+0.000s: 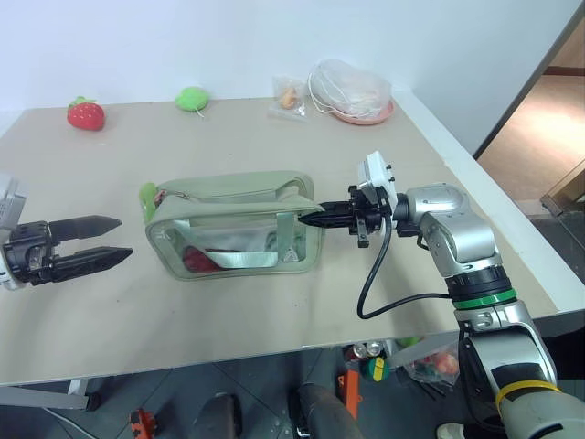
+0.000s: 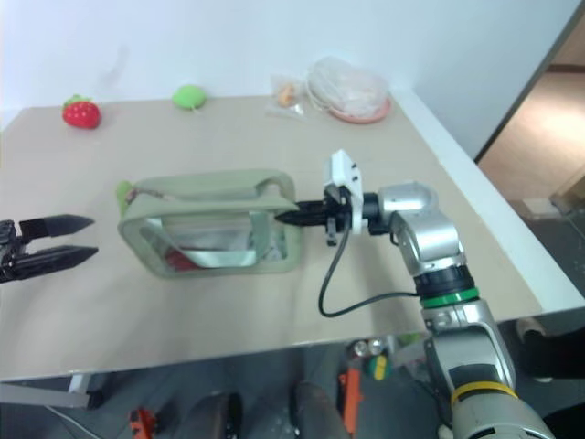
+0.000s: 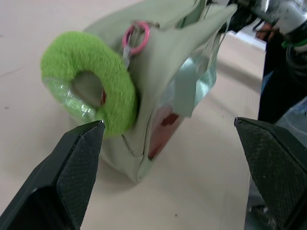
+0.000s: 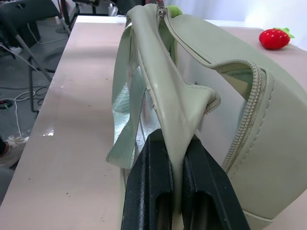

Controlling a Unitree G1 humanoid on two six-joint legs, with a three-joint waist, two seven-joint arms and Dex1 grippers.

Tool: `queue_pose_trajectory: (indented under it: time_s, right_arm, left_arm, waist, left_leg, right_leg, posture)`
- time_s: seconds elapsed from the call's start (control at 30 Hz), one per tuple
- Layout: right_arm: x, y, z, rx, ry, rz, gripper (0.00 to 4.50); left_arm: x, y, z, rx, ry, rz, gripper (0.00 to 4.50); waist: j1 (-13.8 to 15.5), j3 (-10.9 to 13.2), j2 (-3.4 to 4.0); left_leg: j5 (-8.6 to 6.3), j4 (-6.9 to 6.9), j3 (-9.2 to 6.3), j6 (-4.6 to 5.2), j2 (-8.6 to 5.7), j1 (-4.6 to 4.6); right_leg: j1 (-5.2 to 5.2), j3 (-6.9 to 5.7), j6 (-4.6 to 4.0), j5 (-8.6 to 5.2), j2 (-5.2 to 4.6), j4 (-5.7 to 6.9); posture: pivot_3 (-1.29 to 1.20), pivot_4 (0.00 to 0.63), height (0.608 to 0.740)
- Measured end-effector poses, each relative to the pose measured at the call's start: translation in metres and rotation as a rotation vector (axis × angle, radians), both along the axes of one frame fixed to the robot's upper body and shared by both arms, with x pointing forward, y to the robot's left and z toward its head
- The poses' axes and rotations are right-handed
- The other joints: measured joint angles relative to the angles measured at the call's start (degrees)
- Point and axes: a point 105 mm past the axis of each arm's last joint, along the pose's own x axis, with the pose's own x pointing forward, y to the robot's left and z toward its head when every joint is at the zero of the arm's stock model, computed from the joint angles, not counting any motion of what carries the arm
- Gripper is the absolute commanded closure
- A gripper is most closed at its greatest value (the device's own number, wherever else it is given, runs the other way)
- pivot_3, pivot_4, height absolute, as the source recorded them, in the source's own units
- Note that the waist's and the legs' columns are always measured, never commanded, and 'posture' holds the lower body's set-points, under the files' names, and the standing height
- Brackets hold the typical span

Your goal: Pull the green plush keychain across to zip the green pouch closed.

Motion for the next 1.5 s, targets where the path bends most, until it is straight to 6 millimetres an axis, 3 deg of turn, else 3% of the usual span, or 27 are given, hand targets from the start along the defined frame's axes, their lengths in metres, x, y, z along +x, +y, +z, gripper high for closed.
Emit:
queue_pose_trajectory:
  time_s: [0.13,0.3,0.43,0.83,0.97,1.1,1.17,1.3,1.33,1.37,1.43,1.5]
  right_arm:
    - [0.000,-0.001,-0.001,-0.009,0.000,0.003,4.15]
    - [-0.004,-0.005,-0.007,-0.046,-0.001,0.006,4.15]
    - [-0.006,-0.006,-0.010,-0.054,0.007,0.006,4.15]
    - [-0.012,-0.006,-0.012,-0.065,0.004,0.014,4.15]
    - [-0.013,-0.005,-0.015,-0.066,0.011,0.010,4.15]
    - [-0.015,-0.005,-0.017,-0.064,0.010,0.003,4.15]
    - [-0.015,-0.005,-0.018,-0.063,0.012,0.000,3.79]
    - [-0.014,-0.005,-0.019,-0.063,0.014,-0.004,3.79]
    - [-0.014,-0.005,-0.019,-0.063,0.014,-0.005,3.79]
    - [-0.014,-0.005,-0.019,-0.063,0.014,-0.005,3.79]
    - [-0.014,-0.005,-0.019,-0.062,0.014,-0.008,3.79]
    - [-0.013,-0.005,-0.019,-0.061,0.013,-0.012,3.79]
  left_arm:
    - [0.000,0.005,-0.009,0.042,0.027,0.002,0.00]
    - [0.016,0.017,0.007,-0.052,-0.026,0.058,0.00]
    - [0.026,0.022,0.006,-0.071,-0.025,0.092,0.00]
    - [0.051,0.004,-0.023,-0.061,0.072,0.073,0.00]
    - [0.067,0.003,-0.005,-0.103,0.030,0.099,0.00]
    - [0.077,-0.004,-0.003,-0.211,0.060,0.103,0.00]
    - [0.075,-0.005,-0.004,-0.218,0.077,0.093,0.51]
    - [0.071,-0.007,-0.010,-0.214,0.105,0.071,1.78]
    - [0.071,-0.008,-0.011,-0.216,0.109,0.067,2.34]
    - [0.071,-0.009,-0.011,-0.217,0.110,0.065,2.43]
    - [0.070,-0.013,-0.012,-0.210,0.110,0.043,3.30]
    - [0.068,-0.017,-0.009,-0.198,0.100,0.021,3.74]
  waist:
    - [0.03,0.00,0.00]
    - [0.09,0.00,0.00]
    - [0.09,0.00,0.00]
    - [0.08,-0.01,-0.03]
    - [0.09,-0.01,-0.04]
    - [0.14,-0.02,-0.07]
    - [0.04,-0.02,-0.06]
    - [0.15,-0.02,-0.06]
    - [0.18,-0.02,-0.06]
    - [0.19,-0.02,-0.06]
    - [0.23,-0.02,-0.06]
    - [0.21,-0.02,-0.06]
  left_leg:
    - [0.00,-0.01,0.01,0.00,0.01,0.00]
    - [0.00,0.02,0.02,0.00,0.03,-0.03]
    - [0.00,0.01,0.03,0.00,0.03,-0.01]
    - [-0.01,0.05,0.00,-0.01,0.12,-0.02]
    - [-0.01,0.09,0.00,-0.01,0.19,-0.05]
    - [-0.01,0.16,-0.02,-0.01,0.19,-0.11]
    - [-0.01,0.15,0.00,0.00,0.19,-0.08]
    - [-0.01,0.16,-0.03,-0.01,0.19,-0.10]
    - [-0.01,0.16,-0.03,-0.01,0.19,-0.10]
    - [-0.01,0.16,-0.04,-0.01,0.19,-0.10]
    - [-0.01,0.18,-0.03,-0.01,0.18,-0.11]
    - [-0.01,0.18,0.00,-0.01,0.16,-0.11]
  right_leg:
    - [0.00,-0.05,-0.04,-0.02,0.01,0.00]
    - [0.01,-0.09,-0.03,-0.01,0.04,0.02]
    - [0.01,-0.08,-0.03,-0.01,0.06,0.03]
    - [0.01,-0.07,-0.11,0.03,0.21,0.07]
    - [0.01,-0.04,-0.13,0.07,0.44,0.07]
    - [0.01,-0.04,-0.11,0.08,0.50,0.07]
    - [0.01,-0.01,-0.10,0.08,0.50,0.07]
    - [0.01,-0.03,-0.10,0.08,0.49,0.07]
    - [0.01,-0.03,-0.10,0.08,0.49,0.07]
    - [0.01,-0.04,-0.10,0.08,0.49,0.07]
    - [0.01,-0.02,-0.10,0.08,0.49,0.07]
    - [0.01,0.00,-0.10,0.08,0.48,0.07]
  posture:
    - [0.00,0.150,0.740]
    - [0.00,0.150,0.740]
    - [0.00,0.150,0.740]
    - [0.00,0.150,0.740]
    - [0.00,0.150,0.740]
    - [0.00,0.150,0.740]
    - [0.00,0.150,0.740]
    - [0.00,0.150,0.740]
    - [0.00,0.150,0.740]
    - [0.00,0.150,0.740]
    - [0.00,0.150,0.740]
    - [0.00,0.150,0.740]
